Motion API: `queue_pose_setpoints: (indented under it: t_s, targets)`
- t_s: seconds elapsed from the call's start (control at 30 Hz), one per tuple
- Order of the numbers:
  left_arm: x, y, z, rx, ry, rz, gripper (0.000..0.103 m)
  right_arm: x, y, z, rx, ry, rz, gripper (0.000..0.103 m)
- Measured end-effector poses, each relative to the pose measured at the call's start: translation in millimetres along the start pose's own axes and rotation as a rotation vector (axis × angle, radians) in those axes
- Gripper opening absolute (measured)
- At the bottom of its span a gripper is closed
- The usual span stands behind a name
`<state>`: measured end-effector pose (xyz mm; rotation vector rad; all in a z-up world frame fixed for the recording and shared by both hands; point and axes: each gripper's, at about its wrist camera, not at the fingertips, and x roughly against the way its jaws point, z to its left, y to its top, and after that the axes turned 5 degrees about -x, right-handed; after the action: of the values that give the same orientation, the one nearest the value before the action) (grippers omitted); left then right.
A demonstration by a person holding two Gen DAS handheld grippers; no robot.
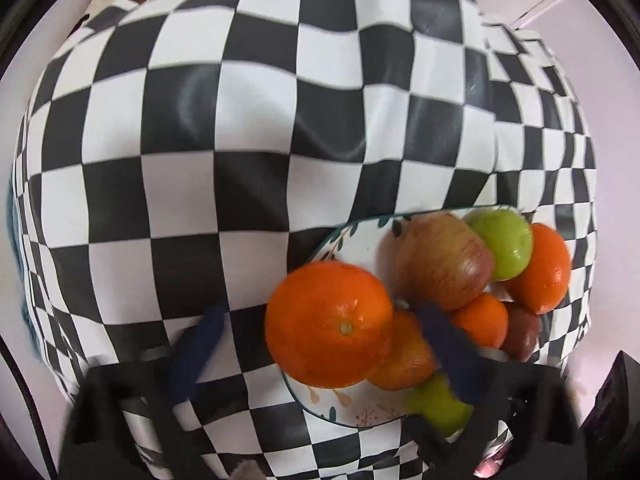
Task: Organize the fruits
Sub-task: 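Carry the tangerine and green apple onto the plate and open both tools, then lift both tools away from the plate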
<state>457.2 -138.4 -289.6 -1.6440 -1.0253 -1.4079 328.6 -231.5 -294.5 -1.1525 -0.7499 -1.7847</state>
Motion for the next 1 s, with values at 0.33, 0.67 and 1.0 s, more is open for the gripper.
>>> queue_pose_setpoints:
  t_s: [0.33,0.67,1.0]
  targets:
    - [58.8,-23.1,-0.5,0.006,0.049,-0.168,0.103,49.8,0.4,-6.4,0.009,-0.107,-0.119,0.095]
    - [86.9,-112.7,6.4,0.075,0.107,-0.292,0.103,104.7,-17.8,-29.5,0.067,-0.279,-0.226,0.095]
    - [120.3,-187.5,-25.4,0.085,0.129,-0.418,0.103,149.7,-64.8,-29.1,0.123,-0.298,-0.327,0.095]
